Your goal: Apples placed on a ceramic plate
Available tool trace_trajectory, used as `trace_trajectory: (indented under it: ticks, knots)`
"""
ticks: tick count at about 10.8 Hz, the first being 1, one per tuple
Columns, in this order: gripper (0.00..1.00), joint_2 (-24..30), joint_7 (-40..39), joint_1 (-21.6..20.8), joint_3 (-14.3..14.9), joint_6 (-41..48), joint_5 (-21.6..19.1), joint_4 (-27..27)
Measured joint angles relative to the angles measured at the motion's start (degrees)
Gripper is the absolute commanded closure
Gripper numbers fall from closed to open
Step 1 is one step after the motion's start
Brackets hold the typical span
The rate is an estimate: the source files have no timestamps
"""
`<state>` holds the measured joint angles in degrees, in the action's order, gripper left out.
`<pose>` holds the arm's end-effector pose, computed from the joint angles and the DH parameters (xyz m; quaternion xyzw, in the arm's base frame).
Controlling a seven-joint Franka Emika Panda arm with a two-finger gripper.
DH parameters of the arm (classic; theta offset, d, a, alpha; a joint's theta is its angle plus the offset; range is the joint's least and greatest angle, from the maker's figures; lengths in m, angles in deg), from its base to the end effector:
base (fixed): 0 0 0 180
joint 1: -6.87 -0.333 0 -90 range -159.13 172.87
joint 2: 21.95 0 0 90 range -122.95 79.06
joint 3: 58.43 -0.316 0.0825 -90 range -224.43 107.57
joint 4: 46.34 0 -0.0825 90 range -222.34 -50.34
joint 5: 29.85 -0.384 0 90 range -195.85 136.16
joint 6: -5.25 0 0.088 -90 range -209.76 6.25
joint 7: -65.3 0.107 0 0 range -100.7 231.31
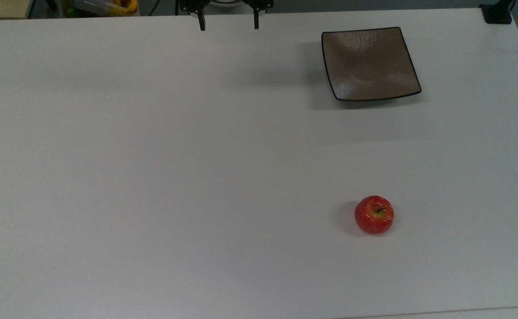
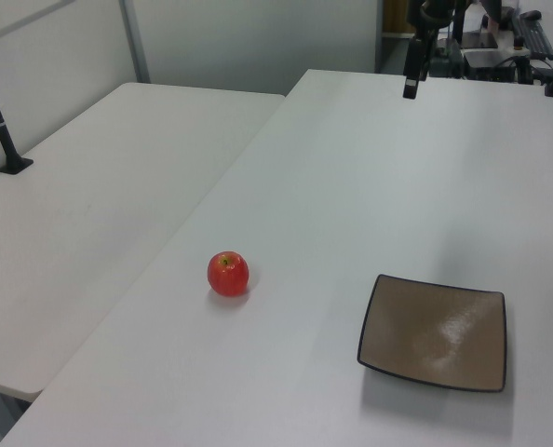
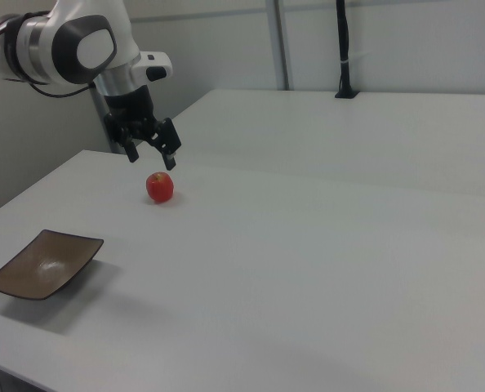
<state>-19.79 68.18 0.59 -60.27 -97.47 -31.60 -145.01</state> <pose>0.5544 0.0820 0.5935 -0.9975 -0.0431 -0.0525 0.0196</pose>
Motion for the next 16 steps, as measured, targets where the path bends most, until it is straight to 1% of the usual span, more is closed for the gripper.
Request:
trace_trajectory:
  ticks: [10, 12, 13, 14, 16]
  knots:
    - [0.00, -0.02, -0.02, -0.11, -0.58, 0.00, -0.03, 0.63]
    - [0.00, -0.96, -0.10, -0.67, -0.94, 0.10, -0.06, 0.66]
    - [0.00, -2.50, -0.12, -1.56, -1.07, 0.10, -0.12, 1.75]
    - [0.00, -4.58, -0.09, -3.00, -1.11, 0.08, -0.13, 4.20]
    - [0.00, -10.63, 2.42, -6.04, -1.15, 0.05, -0.13, 12.24]
